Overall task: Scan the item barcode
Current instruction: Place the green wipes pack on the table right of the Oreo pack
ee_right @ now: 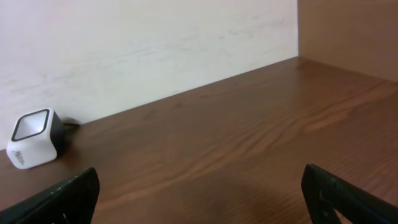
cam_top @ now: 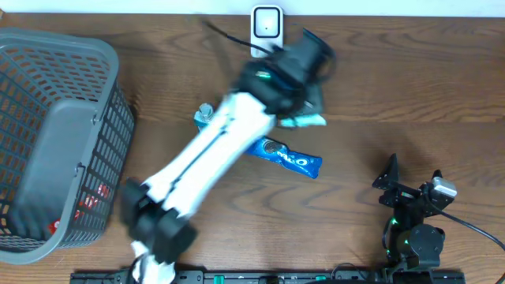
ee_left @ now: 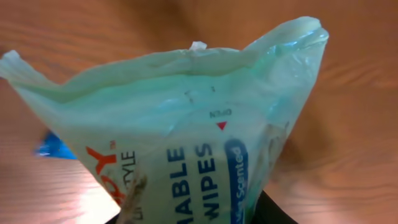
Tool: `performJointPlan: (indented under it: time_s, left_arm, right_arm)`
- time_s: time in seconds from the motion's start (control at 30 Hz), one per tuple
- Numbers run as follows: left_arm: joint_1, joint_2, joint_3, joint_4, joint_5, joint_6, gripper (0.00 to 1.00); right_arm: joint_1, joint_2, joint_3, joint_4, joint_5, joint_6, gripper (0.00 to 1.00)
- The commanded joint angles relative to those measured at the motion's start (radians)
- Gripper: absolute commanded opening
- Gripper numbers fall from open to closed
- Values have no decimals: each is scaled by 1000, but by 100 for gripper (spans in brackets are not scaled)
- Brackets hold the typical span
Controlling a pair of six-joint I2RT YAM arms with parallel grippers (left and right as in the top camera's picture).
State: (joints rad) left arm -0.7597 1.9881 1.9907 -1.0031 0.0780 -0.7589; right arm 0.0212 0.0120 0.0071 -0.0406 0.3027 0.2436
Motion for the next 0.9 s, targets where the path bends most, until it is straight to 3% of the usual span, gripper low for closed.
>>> performJointPlan:
  time_s: [0.0,0.13,0.37,0.43,0.6,0.87]
  left_arm:
    - [-44,92,1,29,61,-5,34]
    - [-85,197,1,96,171,-5,34]
    - [-117,307,1,123,199,-5,34]
    - [-116,306,2,125,199,-1,42]
    - [-113,275,12,120,208,47,96]
    - [25,108,282,-117,112,202,100]
  right_arm:
    - [11,-5,-2,-5,-1,-13,99]
    - [11,-5,-2,-4,-1,-13,99]
    - [11,-5,-2,-5,-1,-13,99]
    - [11,-5,-2,-5,-1,-13,99]
    - [11,-5,-2,-4,-1,-13,99]
    - [11,-5,-2,-5,-1,-13,99]
